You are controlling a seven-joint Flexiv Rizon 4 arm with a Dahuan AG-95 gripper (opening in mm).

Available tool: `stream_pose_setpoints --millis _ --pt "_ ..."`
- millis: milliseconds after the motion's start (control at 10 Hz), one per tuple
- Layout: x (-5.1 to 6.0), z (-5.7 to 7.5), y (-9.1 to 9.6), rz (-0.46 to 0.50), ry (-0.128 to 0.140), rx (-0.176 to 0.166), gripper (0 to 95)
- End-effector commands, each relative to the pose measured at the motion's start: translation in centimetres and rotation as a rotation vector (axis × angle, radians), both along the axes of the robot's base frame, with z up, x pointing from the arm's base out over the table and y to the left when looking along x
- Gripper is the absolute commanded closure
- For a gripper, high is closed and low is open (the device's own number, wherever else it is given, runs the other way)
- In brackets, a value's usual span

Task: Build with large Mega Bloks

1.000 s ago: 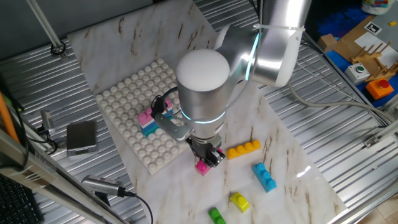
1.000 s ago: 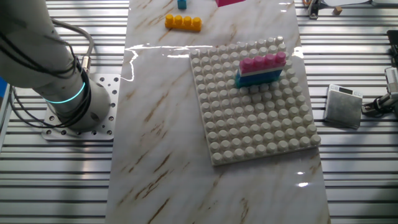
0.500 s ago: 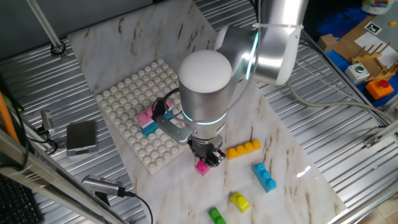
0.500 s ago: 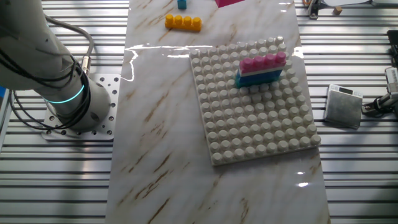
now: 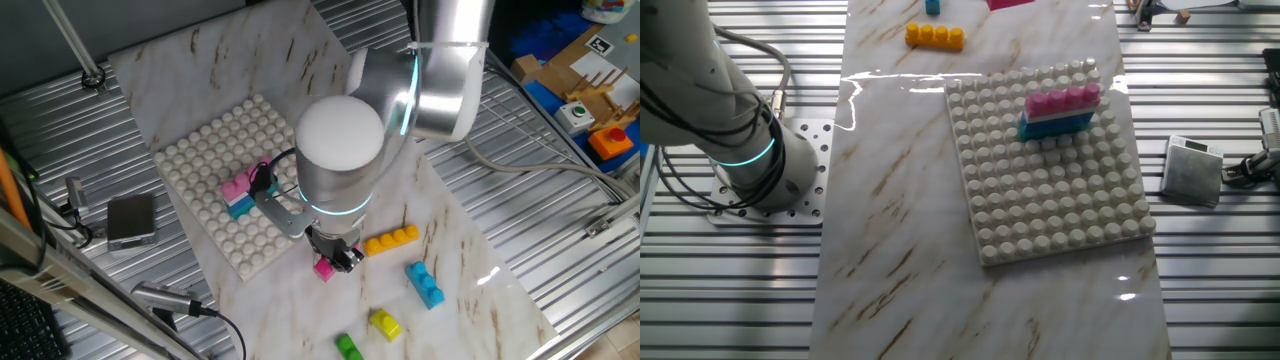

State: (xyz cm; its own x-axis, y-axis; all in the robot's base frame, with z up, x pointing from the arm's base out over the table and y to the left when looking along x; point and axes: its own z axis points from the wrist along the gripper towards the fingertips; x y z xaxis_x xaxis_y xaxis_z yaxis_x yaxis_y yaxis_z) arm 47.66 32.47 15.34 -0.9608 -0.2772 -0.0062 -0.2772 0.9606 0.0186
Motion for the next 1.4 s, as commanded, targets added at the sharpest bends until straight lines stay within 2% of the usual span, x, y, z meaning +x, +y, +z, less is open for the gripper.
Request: stream_pose_setpoints --millis 100,200,400,600,700,800,900,1100,1400 --pt "1.0 1.7 -5.1 0.057 -0.008 -0.004 95.0" --pt "1.5 2.3 -7.2 0.076 -0.011 -0.004 95.0" --pt "2.2 2.9 -9.9 0.085 -0.011 0.003 95.0" --pt "2.1 2.9 -10.1 0.091 -0.008 0.004 95.0" --pt "2.2 2.9 -10.0 0.136 -0.004 0.008 95.0" --pt "2.2 2.9 -10.0 0.136 0.000 0.009 95.0" --pt "2.2 2.9 -10.0 0.124 0.006 0.001 95.0" --pt "2.2 2.9 -10.0 0.030 0.002 -0.020 95.0" --pt "2.2 2.9 -10.0 -0.026 -0.016 -0.005 95.0"
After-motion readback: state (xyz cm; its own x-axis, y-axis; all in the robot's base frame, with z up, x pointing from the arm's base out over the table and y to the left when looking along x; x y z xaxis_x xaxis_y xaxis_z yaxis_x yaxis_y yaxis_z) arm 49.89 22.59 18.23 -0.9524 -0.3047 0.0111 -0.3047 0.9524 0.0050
